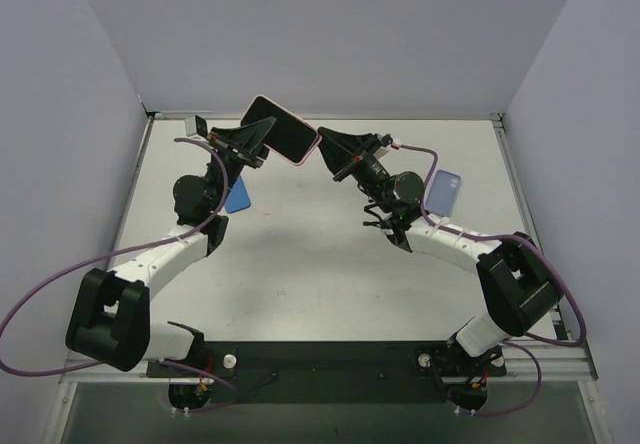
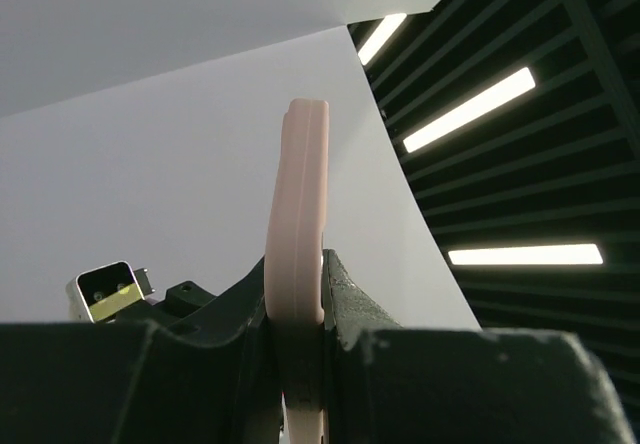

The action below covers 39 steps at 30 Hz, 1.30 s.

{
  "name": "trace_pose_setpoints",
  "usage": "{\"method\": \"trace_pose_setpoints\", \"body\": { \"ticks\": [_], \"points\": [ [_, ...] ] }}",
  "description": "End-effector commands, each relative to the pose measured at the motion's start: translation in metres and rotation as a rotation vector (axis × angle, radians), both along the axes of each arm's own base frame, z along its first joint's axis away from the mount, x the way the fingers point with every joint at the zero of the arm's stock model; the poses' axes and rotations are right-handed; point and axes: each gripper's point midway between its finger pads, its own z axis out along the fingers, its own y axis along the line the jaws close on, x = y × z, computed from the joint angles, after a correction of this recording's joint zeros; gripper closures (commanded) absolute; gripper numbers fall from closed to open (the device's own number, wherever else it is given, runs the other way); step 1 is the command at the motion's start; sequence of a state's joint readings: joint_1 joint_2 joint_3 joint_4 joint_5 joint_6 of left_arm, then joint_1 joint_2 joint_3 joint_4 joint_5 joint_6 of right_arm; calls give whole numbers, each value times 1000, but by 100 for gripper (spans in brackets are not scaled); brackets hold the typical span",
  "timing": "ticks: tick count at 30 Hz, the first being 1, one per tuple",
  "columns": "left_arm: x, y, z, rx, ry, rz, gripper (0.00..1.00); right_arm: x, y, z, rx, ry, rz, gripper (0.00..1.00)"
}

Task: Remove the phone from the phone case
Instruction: Remove the phone case from the phone.

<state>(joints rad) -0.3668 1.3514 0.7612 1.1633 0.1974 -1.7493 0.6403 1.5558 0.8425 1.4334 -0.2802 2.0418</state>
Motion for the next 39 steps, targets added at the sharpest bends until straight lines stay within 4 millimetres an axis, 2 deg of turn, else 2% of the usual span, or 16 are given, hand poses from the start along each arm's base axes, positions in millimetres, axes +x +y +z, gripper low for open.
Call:
{"method": "trace_pose_setpoints", "body": {
  "ticks": [1,3,4,5,6,7,8,9,11,12,13,16,24,33,36,39],
  "points": [
    [-109,14,115,-164,-435,-116,100,-58,32,-2,-45,-150,227,100],
    [-111,10,113,-125,-422,-119,100,-67,43,-16,-147,-159,276,100],
    [-110,8,113,-102,-419,-111,100,-73,43,-16,-211,-218,262,100],
    [-110,7,113,-89,-416,-108,100,-69,51,-38,-320,-161,272,100],
    [-110,5,112,-71,-402,-112,100,-72,52,-47,-388,-166,273,100],
    [-112,6,114,-73,-407,-112,100,-77,46,-40,-438,-196,251,100],
    [-113,7,116,-74,-410,-112,100,-75,48,-73,-611,-196,235,100],
    [-114,6,117,-70,-412,-116,100,-75,46,-68,-658,-226,209,100],
    [-116,5,122,-62,-422,-118,100,-82,41,-81,-768,-255,223,100],
    [-114,2,120,-45,-406,-126,100,-81,40,-77,-787,-273,219,98],
    [-114,2,121,-40,-409,-121,100,-82,39,-89,-833,-246,244,98],
    [-116,1,120,-33,-400,-114,100,-83,38,-102,-943,-264,256,96],
    [-119,3,122,-39,-399,-115,100,-85,39,-140,-1107,-262,323,88],
    [-125,8,126,-70,-416,-123,100,-86,30,-175,-1234,-226,335,80],
    [-125,6,127,-57,-416,-121,100,-88,29,-179,-1235,-225,344,76],
    [-124,5,126,-55,-412,-132,100,-91,35,-169,-1198,-266,361,66]
  ]
}}
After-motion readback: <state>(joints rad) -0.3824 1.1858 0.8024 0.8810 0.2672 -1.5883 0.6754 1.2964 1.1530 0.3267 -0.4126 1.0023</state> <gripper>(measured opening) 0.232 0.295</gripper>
